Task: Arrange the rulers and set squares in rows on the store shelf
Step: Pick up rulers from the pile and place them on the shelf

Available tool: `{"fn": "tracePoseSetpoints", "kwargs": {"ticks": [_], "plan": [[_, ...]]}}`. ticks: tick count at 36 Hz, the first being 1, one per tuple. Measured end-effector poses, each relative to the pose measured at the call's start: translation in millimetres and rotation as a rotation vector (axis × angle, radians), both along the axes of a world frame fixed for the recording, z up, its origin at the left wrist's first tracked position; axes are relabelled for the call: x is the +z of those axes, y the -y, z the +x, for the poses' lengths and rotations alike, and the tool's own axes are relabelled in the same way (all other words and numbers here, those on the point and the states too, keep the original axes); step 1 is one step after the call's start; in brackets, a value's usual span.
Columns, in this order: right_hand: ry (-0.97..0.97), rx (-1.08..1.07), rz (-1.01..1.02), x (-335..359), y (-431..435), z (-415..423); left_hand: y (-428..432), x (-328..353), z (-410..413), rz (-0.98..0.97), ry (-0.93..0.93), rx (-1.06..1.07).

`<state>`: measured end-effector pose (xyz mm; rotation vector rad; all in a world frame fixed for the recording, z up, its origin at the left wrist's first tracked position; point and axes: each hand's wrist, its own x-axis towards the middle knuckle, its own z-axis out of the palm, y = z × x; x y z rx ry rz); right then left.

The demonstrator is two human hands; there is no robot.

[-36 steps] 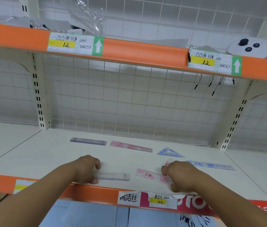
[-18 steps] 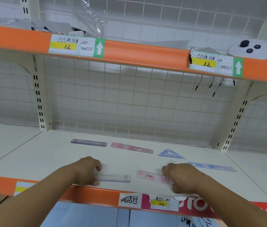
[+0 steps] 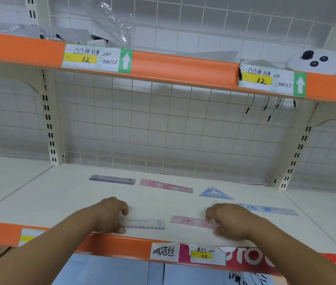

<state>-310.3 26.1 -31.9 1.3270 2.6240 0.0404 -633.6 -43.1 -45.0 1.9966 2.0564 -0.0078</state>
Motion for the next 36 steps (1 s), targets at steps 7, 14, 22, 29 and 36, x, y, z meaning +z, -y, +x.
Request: {"fn": "tracePoseSetpoints", "kwargs": {"ticks": [7, 14, 22, 29, 36], "plan": [[-0.068, -0.051, -0.017, 4.7, -16.8, -9.0, 0.2, 1.3, 0.8, -0.014, -0.017, 0.007], [-0.130, -0.026, -0.005, 6.0, -38.9, -39.2, 0.5, 1.9, 2.5, -0.014, -0.014, 0.020], [-0.168, -0.033, -0.006, 7.2, -69.3, -74.1, 2.4, 1.3, 6.5, -0.009, -0.028, 0.050], [-0.194, -0.062, 0.001, 7.2, -96.1, -98.8, 5.8, -1.1, 7.9, 0.017, -0.016, 0.080], [-0.178, -0.074, 0.027, 7.2, -113.6, -120.4, 6.4, 0.0, 10.8, 0.015, -0.030, 0.086]]}}
